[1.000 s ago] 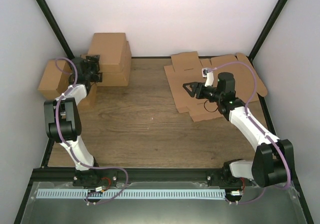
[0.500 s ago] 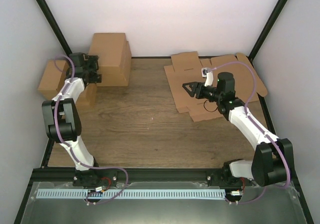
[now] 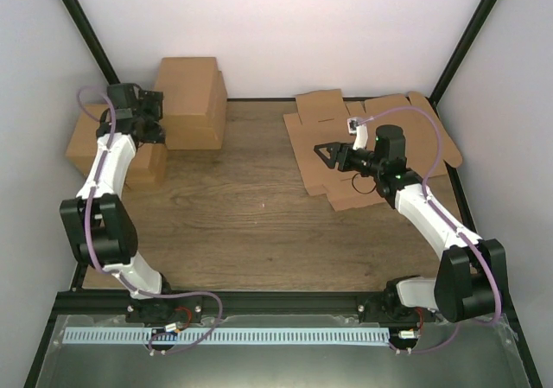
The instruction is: Fold the paper box
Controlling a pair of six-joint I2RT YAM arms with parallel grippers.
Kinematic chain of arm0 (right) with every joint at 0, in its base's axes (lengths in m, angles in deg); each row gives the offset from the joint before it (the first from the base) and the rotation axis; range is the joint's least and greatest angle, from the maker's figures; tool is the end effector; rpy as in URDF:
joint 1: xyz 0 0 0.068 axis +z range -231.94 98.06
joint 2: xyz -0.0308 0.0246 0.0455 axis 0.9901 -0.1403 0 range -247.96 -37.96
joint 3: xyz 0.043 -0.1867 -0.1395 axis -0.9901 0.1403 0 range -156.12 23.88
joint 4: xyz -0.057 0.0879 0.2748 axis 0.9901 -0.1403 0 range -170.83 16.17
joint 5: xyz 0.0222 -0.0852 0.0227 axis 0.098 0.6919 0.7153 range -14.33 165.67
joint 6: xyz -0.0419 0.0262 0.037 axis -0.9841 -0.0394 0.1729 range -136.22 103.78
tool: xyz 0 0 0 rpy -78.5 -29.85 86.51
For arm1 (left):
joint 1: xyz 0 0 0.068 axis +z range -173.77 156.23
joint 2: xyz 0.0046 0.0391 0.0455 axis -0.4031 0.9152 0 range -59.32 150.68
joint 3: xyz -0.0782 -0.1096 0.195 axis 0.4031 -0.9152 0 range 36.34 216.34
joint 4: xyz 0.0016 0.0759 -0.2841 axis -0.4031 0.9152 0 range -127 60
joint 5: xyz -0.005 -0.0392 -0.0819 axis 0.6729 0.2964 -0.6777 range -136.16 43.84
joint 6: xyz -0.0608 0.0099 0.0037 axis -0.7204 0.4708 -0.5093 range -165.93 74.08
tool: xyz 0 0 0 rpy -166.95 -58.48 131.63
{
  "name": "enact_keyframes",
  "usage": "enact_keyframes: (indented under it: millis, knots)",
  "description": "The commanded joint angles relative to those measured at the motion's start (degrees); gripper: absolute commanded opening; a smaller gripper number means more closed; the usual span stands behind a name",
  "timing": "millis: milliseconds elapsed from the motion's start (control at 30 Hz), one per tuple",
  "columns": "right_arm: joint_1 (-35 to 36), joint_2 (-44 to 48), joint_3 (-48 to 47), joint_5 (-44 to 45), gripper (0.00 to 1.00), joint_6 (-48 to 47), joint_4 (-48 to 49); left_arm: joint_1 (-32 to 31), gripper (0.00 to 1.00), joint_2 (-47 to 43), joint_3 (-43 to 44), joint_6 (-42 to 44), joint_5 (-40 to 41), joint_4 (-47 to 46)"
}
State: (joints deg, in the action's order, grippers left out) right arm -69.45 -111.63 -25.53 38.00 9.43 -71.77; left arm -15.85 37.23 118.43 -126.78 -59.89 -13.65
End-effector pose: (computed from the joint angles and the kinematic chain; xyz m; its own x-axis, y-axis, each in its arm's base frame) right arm 0.3243 0.1010 0.2292 -0.6458 0.2080 -0.7347 -0.4925 0.6217 0.6090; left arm 0.4231 0.0478 0.2539 -0.1477 -0.9889 0.0182 -0.5913 0.0736 -0.8031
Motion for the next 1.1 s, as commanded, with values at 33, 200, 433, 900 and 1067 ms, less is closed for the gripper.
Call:
enact_keyframes:
  millis: [33, 200, 433, 900, 1067]
  knots:
    - [-0.34, 2.17, -1.44, 0.49, 0.72, -2.22, 0.84, -0.54, 1.0, -7.92, -2.17, 18.4, -3.35, 0.14]
    - [-0.28, 7.88, 2.22, 6.75, 0.92, -2.48, 6.54, -0.54, 1.0, -16.33, -11.4, 37.88, -15.31, -4.65]
    - [-0.3, 20.72, 21.18, 13.26, 1.0, -10.52, 26.18, -0.63, 1.0, -28.64, -34.53, 51.13, -19.95, -17.68]
    - [-0.34, 28.29, 35.36, 18.67, 1.0, -15.62, 27.16, -6.25, 1.0, -47.29, -61.21, 58.4, -2.03, -37.84]
    - [-0.35, 28.81, 35.08, 21.81, 1.0, -19.05, 26.06, -6.38, 1.0, -51.69, -66.89, 60.19, 3.67, -43.1]
